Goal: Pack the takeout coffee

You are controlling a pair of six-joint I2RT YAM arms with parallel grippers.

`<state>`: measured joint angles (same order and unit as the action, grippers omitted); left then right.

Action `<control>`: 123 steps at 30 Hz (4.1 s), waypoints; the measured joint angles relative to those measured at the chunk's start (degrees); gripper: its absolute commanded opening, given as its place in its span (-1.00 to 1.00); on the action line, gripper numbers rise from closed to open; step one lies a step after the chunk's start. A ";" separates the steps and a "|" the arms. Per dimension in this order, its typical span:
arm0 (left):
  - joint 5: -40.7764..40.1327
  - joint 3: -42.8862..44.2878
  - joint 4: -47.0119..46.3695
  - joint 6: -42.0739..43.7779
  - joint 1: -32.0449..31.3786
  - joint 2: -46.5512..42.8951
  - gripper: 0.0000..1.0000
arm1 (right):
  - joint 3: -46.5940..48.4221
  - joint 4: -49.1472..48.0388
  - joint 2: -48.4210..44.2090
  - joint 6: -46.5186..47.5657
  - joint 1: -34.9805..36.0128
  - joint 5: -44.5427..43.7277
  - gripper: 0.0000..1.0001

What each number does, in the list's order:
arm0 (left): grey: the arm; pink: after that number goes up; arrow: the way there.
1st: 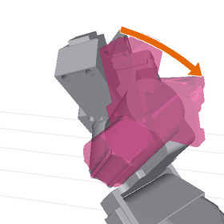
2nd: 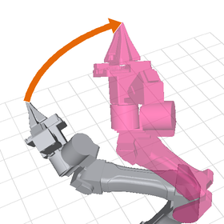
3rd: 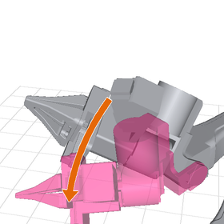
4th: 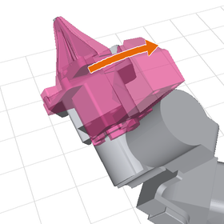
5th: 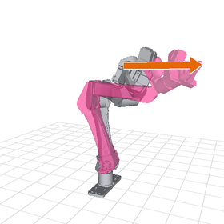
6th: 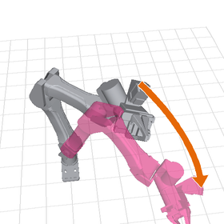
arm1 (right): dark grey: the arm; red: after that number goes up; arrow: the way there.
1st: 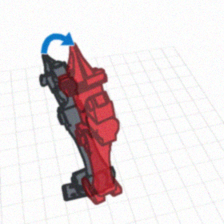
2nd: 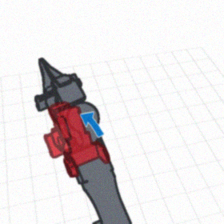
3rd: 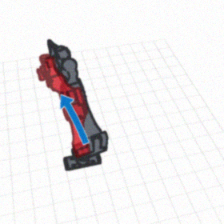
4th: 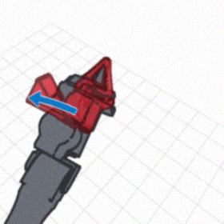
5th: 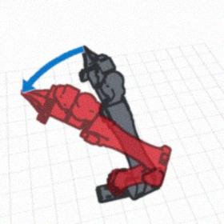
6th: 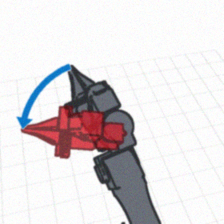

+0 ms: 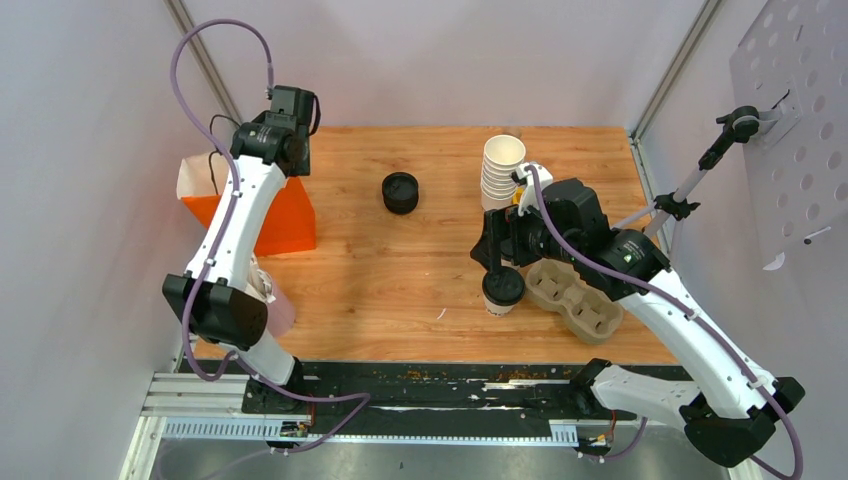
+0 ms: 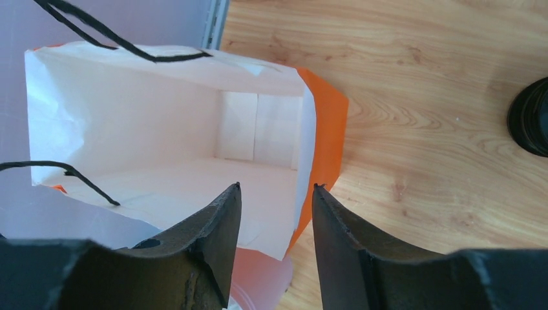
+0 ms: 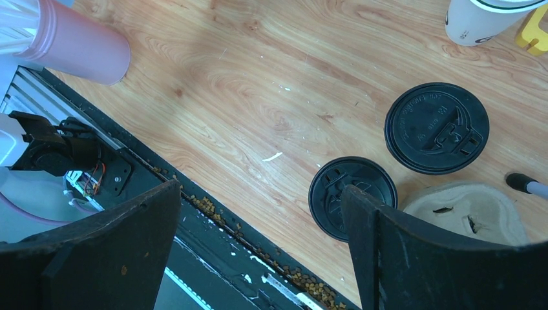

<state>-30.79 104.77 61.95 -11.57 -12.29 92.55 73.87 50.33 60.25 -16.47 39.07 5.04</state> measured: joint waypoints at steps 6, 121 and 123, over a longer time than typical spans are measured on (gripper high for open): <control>0.09 1.16 -0.17 0.26 0.70 1.84 -0.24 | 0.00 0.07 -0.02 0.17 0.00 -0.02 0.89; 12.41 -17.16 0.48 -2.49 -30.03 -32.79 1.00 | -30.88 0.83 2.71 -21.11 -36.52 -12.09 0.07; 12.37 -17.20 0.50 -2.16 -30.03 -32.76 1.00 | -30.88 1.01 1.97 -20.90 -36.52 -12.17 0.01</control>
<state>-18.41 87.57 62.46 -13.74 -42.33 59.79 42.98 51.33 62.22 -37.36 2.55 -7.14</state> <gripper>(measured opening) 0.998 0.542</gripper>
